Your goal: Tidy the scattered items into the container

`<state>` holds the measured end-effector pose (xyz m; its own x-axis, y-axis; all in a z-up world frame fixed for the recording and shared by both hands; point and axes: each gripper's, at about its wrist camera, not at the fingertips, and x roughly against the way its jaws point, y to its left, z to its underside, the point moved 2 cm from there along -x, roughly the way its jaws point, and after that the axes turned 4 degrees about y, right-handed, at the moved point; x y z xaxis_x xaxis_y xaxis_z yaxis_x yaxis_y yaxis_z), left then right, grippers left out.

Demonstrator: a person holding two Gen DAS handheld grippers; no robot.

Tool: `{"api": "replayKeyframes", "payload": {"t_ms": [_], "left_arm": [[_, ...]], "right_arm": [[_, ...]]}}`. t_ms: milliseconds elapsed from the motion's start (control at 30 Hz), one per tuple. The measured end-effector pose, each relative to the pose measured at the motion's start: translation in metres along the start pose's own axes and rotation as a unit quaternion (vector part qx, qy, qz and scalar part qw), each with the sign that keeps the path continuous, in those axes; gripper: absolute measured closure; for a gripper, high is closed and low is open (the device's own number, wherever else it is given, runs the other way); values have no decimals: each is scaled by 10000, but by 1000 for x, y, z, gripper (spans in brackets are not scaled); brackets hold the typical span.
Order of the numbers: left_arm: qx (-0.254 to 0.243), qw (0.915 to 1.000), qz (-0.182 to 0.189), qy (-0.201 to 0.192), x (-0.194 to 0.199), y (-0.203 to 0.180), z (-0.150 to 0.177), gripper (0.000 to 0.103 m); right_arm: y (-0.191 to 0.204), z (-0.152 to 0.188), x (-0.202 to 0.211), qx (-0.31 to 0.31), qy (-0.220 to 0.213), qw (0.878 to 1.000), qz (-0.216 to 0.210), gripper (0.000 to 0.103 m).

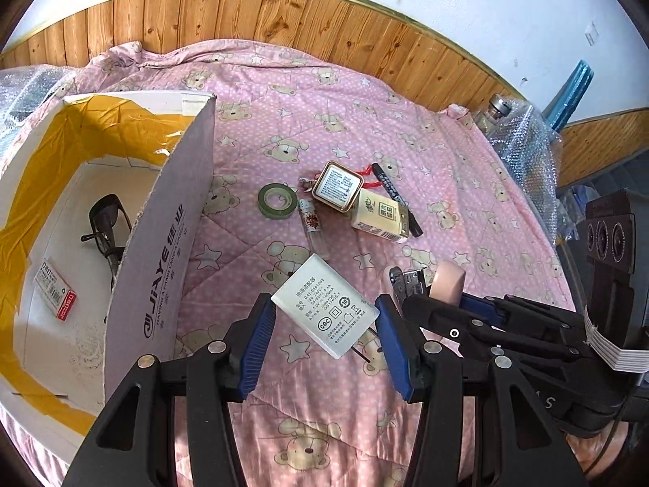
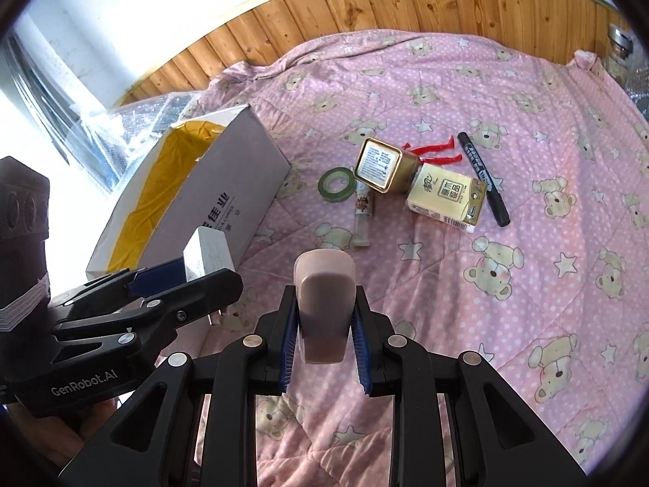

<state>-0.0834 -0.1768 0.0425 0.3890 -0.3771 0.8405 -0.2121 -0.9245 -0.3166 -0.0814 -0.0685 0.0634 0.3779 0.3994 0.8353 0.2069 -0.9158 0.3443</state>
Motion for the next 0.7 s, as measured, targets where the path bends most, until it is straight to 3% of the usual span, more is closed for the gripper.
{"api": "replayKeyframes", "payload": {"t_ms": [700], "left_arm": [[95, 9976, 214, -646, 64, 17, 12, 51]], "right_arm": [[60, -1, 33, 495, -296, 9982, 150, 77]]}}
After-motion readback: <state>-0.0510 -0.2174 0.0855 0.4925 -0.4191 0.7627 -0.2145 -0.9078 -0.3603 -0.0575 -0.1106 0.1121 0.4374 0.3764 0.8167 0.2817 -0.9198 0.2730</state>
